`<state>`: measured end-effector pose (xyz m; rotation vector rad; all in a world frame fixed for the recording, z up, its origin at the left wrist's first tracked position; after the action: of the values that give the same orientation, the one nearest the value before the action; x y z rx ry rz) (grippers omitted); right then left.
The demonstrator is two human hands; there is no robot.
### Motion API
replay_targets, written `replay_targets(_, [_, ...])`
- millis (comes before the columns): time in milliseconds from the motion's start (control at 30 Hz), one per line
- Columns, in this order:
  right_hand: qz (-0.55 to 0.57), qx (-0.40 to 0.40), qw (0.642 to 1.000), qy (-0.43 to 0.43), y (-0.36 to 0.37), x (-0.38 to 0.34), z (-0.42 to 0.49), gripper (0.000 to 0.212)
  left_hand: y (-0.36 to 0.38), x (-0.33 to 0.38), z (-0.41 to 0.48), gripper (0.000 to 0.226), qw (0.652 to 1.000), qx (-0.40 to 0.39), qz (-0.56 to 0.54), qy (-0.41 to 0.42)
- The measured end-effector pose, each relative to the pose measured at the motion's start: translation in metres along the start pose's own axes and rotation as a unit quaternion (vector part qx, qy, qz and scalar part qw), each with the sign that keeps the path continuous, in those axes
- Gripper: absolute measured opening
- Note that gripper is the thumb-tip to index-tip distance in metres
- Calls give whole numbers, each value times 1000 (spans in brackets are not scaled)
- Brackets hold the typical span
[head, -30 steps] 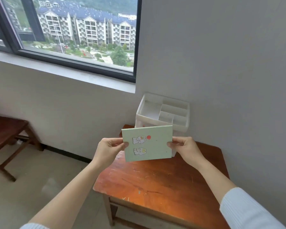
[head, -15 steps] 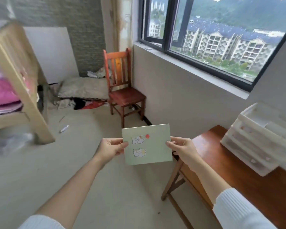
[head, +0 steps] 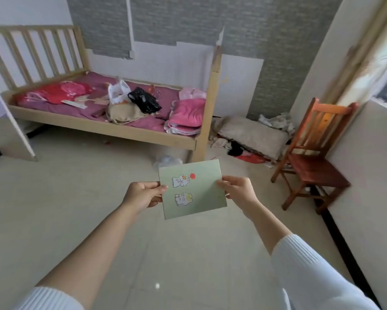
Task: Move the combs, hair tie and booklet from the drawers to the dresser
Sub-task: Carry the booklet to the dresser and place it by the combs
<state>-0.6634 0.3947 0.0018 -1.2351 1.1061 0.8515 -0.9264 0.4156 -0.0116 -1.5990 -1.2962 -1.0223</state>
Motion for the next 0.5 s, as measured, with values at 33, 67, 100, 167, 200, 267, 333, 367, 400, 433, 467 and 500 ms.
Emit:
replay_targets(33, [4, -11, 1000, -4, 39, -12, 18, 11, -37, 0, 8, 5, 1000, 18, -9, -5])
replay_targets(67, [13, -23, 1000, -4, 78, -24, 36, 12, -75, 1, 15, 4, 999, 36, -20, -10])
replay_targets(100, [26, -36, 999, -1, 115, -35, 53, 13, -111, 1, 22, 4, 998, 54, -32, -13])
replay_targets(167, [42, -65, 997, 10, 188, -54, 84, 17, -179, 0, 35, 4, 994, 91, -55, -20])
replay_targets(200, [45, -79, 996, 15, 222, -63, 97, 18, -210, -1, 41, 4, 992, 108, -63, -24])
replay_targets(267, [49, -112, 992, 16, 286, -81, 124, 18, -268, -3, 54, 6, 987, 135, -80, -31])
replay_targets(333, [46, -135, 990, 17, 346, -100, 153, 17, -322, -2, 70, 9, 982, 158, -102, -32])
replay_targets(367, [43, -143, 989, 20, 375, -109, 169, 17, -348, -1, 79, 9, 979, 169, -112, -33])
replay_targets(400, [46, -152, 987, 23, 404, -118, 184, 20, -374, 0, 91, 10, 975, 181, -124, -34])
replay_targets(433, [48, -158, 986, 25, 427, -126, 197, 24, -394, 0, 101, 11, 972, 191, -133, -39])
replay_targets(467, [50, -167, 984, 26, 460, -135, 215, 27, -422, -1, 117, 12, 968, 201, -147, -42])
replay_targets(500, [51, -173, 983, 30, 485, -140, 231, 27, -445, -2, 131, 13, 964, 208, -160, -45])
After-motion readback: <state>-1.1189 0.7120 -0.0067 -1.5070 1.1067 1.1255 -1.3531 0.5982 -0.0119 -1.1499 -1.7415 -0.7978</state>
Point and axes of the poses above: each hand's wrist, its own z-axis towards the middle knuckle, its own y-axis out of the palm, x = y × z, the point moved 1 cm from there along z, towards the middle knuckle, and after that the axes turned 4 degrees about -y, right-handed, at the moved point
